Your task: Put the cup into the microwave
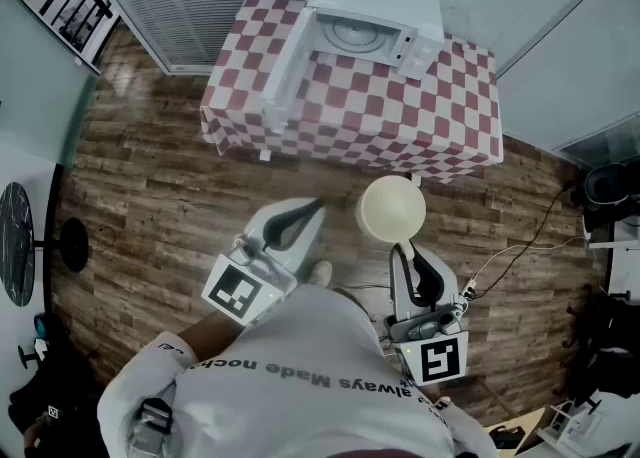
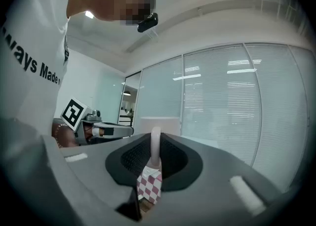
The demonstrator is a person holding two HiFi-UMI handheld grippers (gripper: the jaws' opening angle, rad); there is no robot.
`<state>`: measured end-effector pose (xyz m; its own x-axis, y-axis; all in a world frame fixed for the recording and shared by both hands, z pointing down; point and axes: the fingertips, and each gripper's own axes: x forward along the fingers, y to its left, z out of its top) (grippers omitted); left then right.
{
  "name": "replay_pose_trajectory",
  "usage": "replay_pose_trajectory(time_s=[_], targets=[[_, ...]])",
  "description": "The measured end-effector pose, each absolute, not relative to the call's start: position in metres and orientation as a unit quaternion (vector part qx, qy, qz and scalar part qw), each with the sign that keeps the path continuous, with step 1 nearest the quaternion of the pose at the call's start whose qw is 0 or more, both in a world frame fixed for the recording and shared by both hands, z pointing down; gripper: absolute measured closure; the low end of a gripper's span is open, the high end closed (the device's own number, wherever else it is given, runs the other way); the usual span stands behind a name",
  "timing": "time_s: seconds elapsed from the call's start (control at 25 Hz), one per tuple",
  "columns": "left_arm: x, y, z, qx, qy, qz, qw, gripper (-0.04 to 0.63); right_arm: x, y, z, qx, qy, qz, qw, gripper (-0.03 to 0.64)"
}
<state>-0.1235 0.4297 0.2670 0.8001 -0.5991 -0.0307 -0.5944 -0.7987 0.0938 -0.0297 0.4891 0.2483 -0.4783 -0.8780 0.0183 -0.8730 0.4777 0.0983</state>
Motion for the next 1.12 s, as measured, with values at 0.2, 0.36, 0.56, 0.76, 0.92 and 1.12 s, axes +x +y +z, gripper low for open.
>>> replay_pose_trajectory(time_s=[0.2,0.36,0.56,0.76,0.92,1.12], targets=[[-0.134,0.447,0.259,0.948,-0.313,-0.031,0.041,0.591,-0.032,0.507,0.242,0.527,-0.849,-0.033,0.032,0.574],[-0.135,0.452,0.254,0.949,-0.310,-0.040,0.029,0.591,-0.028,0.515,0.241,0.534,-0.845,-0.029,0.025,0.574],[-0.120,0.461,0.256,0.950,-0.310,-0.032,0.026,0.591,-0.018,0.525,0.238,0.530,-0.848,-0.026,0.009,0.574],[-0.099,0.464,0.256,0.948,-0.316,-0.037,0.031,0.591,0.004,0.527,0.241,0.526,-0.850,-0.027,0.019,0.578],[-0.086,0.464,0.265,0.947,-0.316,-0.037,0.044,0.591,0.015,0.522,0.246,0.528,-0.848,-0.032,0.025,0.580],[-0.079,0.460,0.277,0.946,-0.318,-0.029,0.052,0.591,0.015,0.514,0.245,0.515,-0.857,-0.030,0.009,0.580]])
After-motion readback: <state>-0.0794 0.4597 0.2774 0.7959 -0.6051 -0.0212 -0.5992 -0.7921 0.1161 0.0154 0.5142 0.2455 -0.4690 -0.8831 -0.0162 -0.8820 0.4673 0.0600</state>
